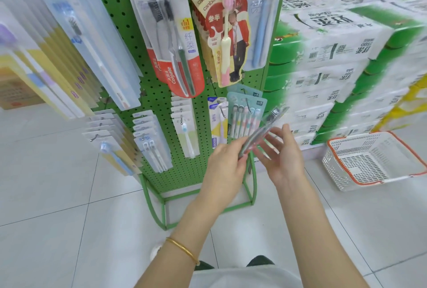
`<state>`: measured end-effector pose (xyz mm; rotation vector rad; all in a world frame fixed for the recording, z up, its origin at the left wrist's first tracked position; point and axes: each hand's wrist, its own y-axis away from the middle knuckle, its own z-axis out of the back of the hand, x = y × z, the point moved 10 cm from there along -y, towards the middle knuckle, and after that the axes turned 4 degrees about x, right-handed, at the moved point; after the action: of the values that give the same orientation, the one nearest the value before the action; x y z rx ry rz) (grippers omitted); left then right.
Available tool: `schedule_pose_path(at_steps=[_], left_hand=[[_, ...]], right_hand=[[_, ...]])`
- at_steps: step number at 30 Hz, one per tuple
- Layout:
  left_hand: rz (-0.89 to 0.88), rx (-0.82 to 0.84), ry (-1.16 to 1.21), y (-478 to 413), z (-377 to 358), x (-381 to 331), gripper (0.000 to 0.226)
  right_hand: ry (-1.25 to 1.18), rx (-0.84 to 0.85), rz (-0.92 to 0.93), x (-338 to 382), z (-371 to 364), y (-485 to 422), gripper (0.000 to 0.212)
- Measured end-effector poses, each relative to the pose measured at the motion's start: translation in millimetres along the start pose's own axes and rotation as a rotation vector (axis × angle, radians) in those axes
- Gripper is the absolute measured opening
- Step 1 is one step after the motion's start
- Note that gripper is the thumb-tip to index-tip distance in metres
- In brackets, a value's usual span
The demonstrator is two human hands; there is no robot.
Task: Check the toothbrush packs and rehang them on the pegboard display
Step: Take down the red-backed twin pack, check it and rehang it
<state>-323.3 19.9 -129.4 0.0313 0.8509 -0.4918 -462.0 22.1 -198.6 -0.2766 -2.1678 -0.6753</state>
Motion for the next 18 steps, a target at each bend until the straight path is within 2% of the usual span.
schedule_pose_path(at_steps=[2,4,6,8,11,14,18], left_hand=[[0.132,-0.012,0.332,2.0,5.2,8.5,0.023],[0.232,-0.016,0.559,5.5,4.2,15.7,0.023],[0.289,-0.040,0.712,8.8,3.2,24.3,0.025],[0.353,-0.078,0.793,11.9,4.7,35.4,0.025],[0.423,-0.157,0.684,15.7,15.6,49.4,0.036],[0.399,-0.184,0.516,16.7,26.7,45.7,0.050],[0.347,-0.198,0.402,14.6,37.1,37.3,0.045]], right_hand=[[-0.024,0.003,-0.033,-6.7,-0.3,1.1,0.018],[-0.069,0.015,-0.029,-7.3,-4.1,3.8,0.012],[-0.093,0.042,-0.008,-3.7,-9.1,6.8,0.006],[-0.004,0.081,0.025,2.9,-14.7,11.2,0.009],[0.136,0.118,0.104,12.1,-19.4,15.5,0.010],[0.234,0.148,0.181,21.4,-27.3,21.0,0.011],[0.323,0.301,0.226,25.3,-53.0,31.1,0.017]])
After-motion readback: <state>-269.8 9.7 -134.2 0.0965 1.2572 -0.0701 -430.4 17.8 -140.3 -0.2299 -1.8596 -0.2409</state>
